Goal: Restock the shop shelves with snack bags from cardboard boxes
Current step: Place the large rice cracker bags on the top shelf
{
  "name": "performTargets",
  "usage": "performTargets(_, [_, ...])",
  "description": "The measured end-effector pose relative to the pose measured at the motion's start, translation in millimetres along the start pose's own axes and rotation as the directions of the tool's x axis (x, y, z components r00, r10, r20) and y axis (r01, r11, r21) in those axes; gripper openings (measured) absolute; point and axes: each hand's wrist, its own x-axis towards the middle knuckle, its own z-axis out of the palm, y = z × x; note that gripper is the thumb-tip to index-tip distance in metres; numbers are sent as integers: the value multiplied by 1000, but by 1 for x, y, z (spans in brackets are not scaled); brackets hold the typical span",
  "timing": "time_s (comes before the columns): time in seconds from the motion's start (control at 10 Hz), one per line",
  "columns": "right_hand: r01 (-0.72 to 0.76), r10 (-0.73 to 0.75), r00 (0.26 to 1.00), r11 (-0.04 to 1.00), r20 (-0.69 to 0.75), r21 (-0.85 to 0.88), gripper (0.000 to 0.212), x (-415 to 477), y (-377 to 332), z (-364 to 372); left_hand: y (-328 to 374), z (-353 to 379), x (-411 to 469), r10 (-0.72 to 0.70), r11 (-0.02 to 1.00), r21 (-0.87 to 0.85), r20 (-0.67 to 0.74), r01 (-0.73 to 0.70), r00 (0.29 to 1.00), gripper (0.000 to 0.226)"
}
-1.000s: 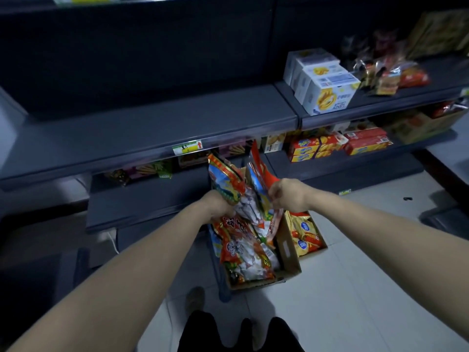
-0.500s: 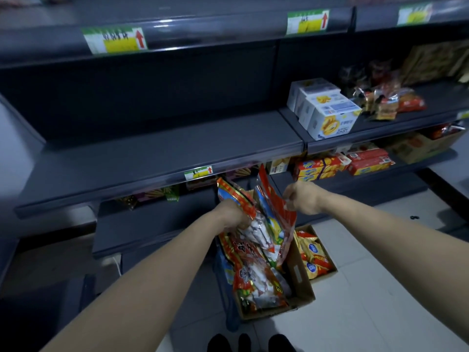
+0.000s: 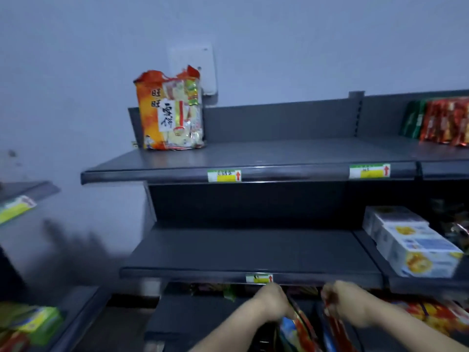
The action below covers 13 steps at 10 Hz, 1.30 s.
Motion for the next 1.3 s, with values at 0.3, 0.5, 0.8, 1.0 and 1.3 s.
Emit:
performTargets(0.3, [67,-62,996,995,56,-76,34,-30,62,-5,35,78,-4,-87,991,-97,12,88,996,9])
performTargets(0.5, [109,-99,987,991,123,-73,46,-19,114,28,33,157,24,-183,980,-79,-14,181,983,23])
performTargets(0.8, [220,-214,969,974,121,-45,38,19,153,62,27,240,68,-373,918,-160,-43,362,927,89])
performTargets(1.0, [227,-225,966,974,130,-4,48,29,167,74,31,253,87,-453,869,-306,-179,388,873,29])
performTargets(1.3, [133,-152,974,984,169,117,25,33,171,73,45,218,58,-431,853,-427,-251,300,867,34])
